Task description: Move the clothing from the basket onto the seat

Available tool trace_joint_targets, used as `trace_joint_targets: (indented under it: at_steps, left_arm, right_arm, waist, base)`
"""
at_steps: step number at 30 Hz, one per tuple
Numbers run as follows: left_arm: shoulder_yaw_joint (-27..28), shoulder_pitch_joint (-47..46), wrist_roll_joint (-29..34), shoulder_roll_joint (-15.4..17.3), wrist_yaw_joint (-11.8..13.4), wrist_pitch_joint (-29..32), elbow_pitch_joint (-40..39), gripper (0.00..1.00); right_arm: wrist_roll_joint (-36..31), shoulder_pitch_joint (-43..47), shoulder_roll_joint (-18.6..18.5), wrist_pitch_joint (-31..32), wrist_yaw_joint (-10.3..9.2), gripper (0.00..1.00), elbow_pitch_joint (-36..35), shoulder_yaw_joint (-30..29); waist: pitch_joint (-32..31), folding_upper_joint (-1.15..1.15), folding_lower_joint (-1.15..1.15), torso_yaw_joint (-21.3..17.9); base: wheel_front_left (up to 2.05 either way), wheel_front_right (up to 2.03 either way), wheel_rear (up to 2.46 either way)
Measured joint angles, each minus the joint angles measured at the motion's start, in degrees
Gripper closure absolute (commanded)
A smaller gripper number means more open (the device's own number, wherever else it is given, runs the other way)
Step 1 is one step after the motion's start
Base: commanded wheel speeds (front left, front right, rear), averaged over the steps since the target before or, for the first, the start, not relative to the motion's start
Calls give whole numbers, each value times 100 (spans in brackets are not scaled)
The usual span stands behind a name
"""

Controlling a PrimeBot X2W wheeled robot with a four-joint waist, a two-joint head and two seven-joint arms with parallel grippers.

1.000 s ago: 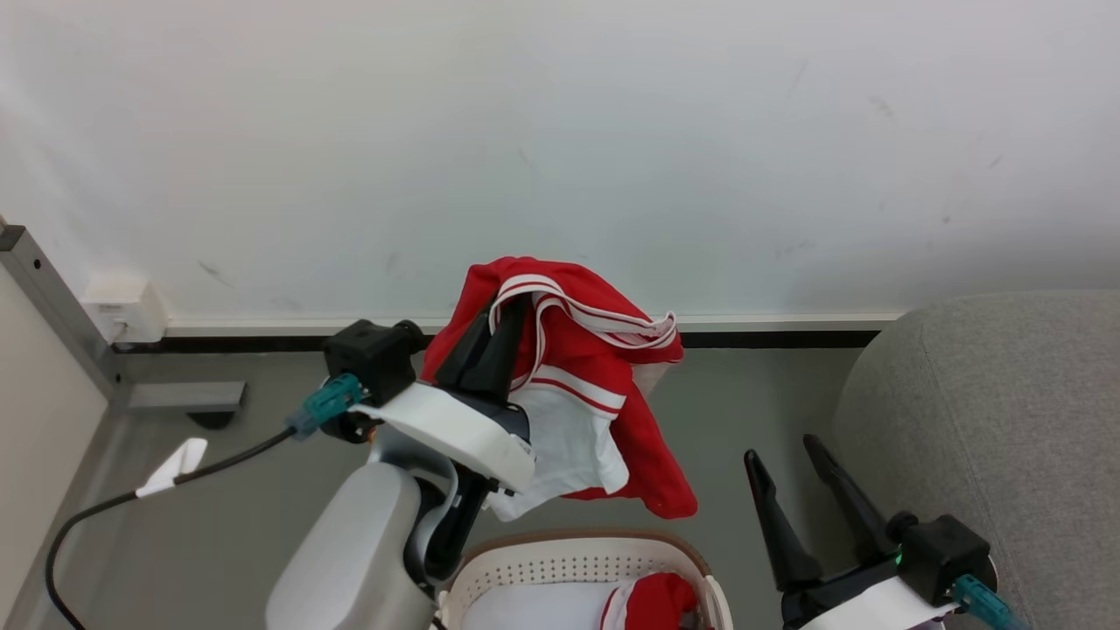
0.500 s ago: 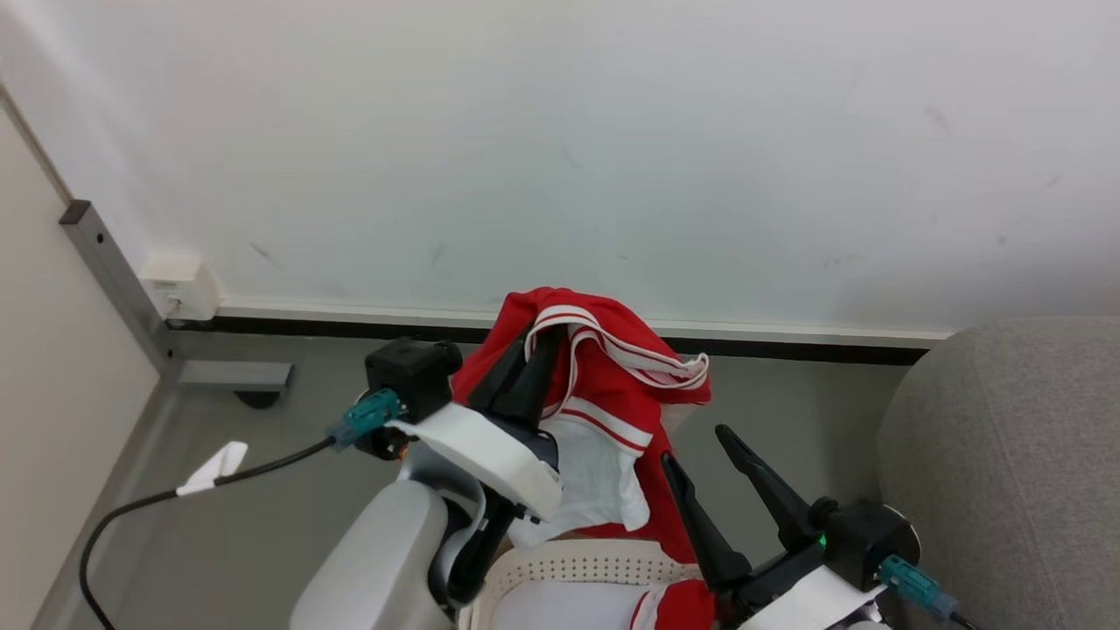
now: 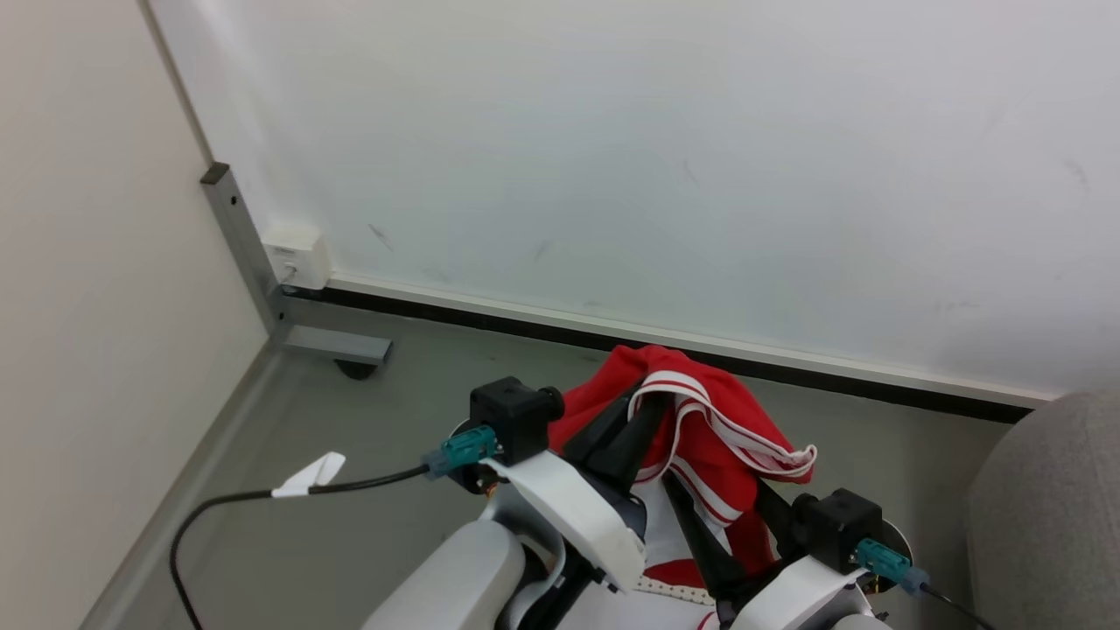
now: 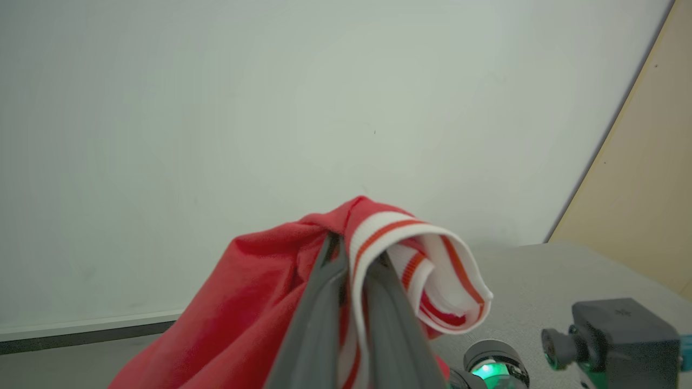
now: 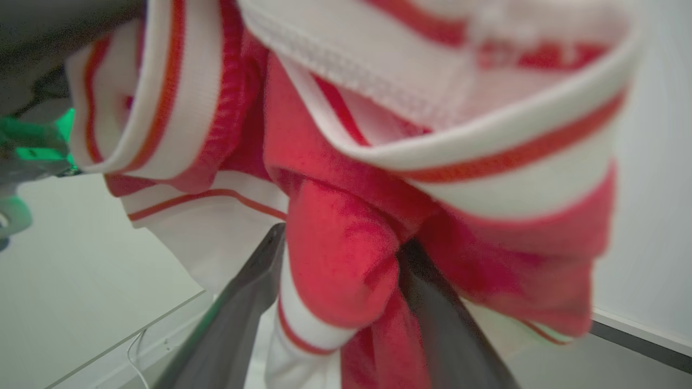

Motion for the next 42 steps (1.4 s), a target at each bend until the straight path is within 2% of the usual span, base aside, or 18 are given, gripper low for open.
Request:
trace_joint_targets:
  at_steps: [10, 11, 12, 13, 23, 27, 28, 29, 30, 31, 38, 42]
  left_arm:
    - [-511, -138, -334, 1, 208, -3, -136, 100]
    - [-519, -146, -337, 2, 212, -7, -132, 100]
    - [-523, -152, -347, 1, 219, -12, -125, 100]
    - [-526, -157, -355, 1, 238, -22, -115, 100]
    - [-411, -163, -428, 36, 350, -152, 15, 100]
    - [-348, -66, -516, 110, 390, -198, 100, 100]
    - [-347, -30, -519, 119, 396, -205, 111, 84]
    - [-347, -30, -519, 119, 396, -205, 111, 84]
    - [-382, 35, -524, 133, 386, -233, 123, 39]
    - [-423, 64, -523, 141, 375, -247, 125, 0]
    - [-699, 277, -465, 143, 210, -331, 77, 0]
    - [-758, 377, -313, 151, 200, -415, -1, 0]
  right_arm:
    - [344, -197, 11, 0, 0, 0, 855, 261]
    - [376, -213, 14, 0, 0, 24, 866, 281]
    - [410, -236, 16, 0, 0, 69, 868, 291]
    - [443, -255, 20, 0, 0, 100, 859, 289]
    - [524, -281, 5, 1, 0, 100, 644, 257]
    - [481, -272, -11, 1, 0, 100, 464, -13]
    - [444, -258, -25, 1, 0, 100, 409, -97]
    - [444, -258, -25, 1, 0, 100, 409, -97]
    - [367, -211, -63, 1, 0, 100, 308, -268]
    - [318, -173, -88, 2, 0, 100, 252, -352]
    - [14, 43, -222, 2, 0, 100, -204, -1144]
    - [-198, 149, -311, 2, 0, 100, -455, -1478]
  waist:
    - [-61, 0, 0, 506]
    - [-67, 0, 0, 522]
    - [-70, 0, 0, 529]
    - [-71, 0, 0, 530]
    - [-65, 0, 0, 360]
    - [-38, 0, 0, 228]
    - [-27, 0, 0, 194]
    - [-27, 0, 0, 194]
    - [-2, 0, 0, 129]
    - [12, 0, 0, 97]
    - [118, 0, 0, -179]
    - [175, 0, 0, -411]
  base:
    - [0, 0, 0]
    - [0, 0, 0]
    - [0, 0, 0]
    - [0, 0, 0]
    - [0, 0, 0]
    - [0, 0, 0]
    - [0, 0, 0]
    - [0, 0, 0]
    - [0, 0, 0]
    - [0, 0, 0]
    - [0, 0, 0]
    - [0, 0, 0]
